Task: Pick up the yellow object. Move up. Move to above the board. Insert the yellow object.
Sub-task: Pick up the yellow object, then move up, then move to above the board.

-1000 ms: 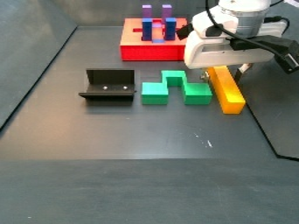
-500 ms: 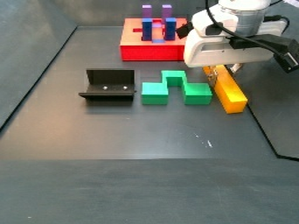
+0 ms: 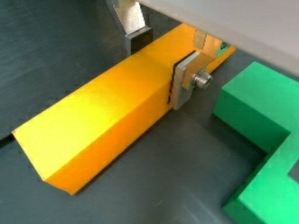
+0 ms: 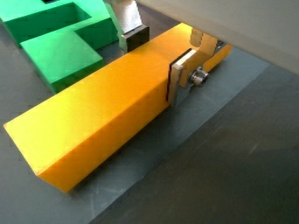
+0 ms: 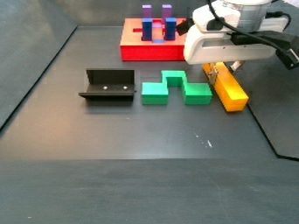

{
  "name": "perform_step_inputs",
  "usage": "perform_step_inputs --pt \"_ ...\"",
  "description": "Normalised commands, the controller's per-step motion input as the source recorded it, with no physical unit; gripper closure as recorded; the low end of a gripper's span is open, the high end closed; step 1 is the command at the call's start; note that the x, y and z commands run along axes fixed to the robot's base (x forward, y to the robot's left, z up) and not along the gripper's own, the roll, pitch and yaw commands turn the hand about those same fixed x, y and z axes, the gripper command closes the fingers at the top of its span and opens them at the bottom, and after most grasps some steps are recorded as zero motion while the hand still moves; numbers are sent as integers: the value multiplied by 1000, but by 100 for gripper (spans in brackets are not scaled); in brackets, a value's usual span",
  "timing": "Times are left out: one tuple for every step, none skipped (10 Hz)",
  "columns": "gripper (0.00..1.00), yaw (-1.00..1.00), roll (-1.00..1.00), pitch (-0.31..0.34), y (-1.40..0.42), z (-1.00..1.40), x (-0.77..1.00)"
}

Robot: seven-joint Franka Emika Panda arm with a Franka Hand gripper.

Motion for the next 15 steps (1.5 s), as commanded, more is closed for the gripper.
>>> perform_step_inputs --pt "100 0 0 0 0 0 0" --pt "100 0 0 0 0 0 0" --pt "100 0 0 0 0 0 0" --pt "100 0 0 0 0 0 0" --pt "100 0 0 0 0 0 0" --pt "100 0 0 0 0 0 0" --pt "100 0 0 0 0 0 0" --pt "100 0 0 0 0 0 0" --pt "100 0 0 0 0 833 0" --pt "100 -12 -8 47 -51 786 -96" --pt "100 -1 -28 60 -59 659 -115" --pt "100 2 -74 21 -34 327 -56" --pt "100 0 0 0 0 1400 0" --pt "100 -4 -12 18 4 1400 3" --pt "100 -2 -45 44 -10 1400 -34"
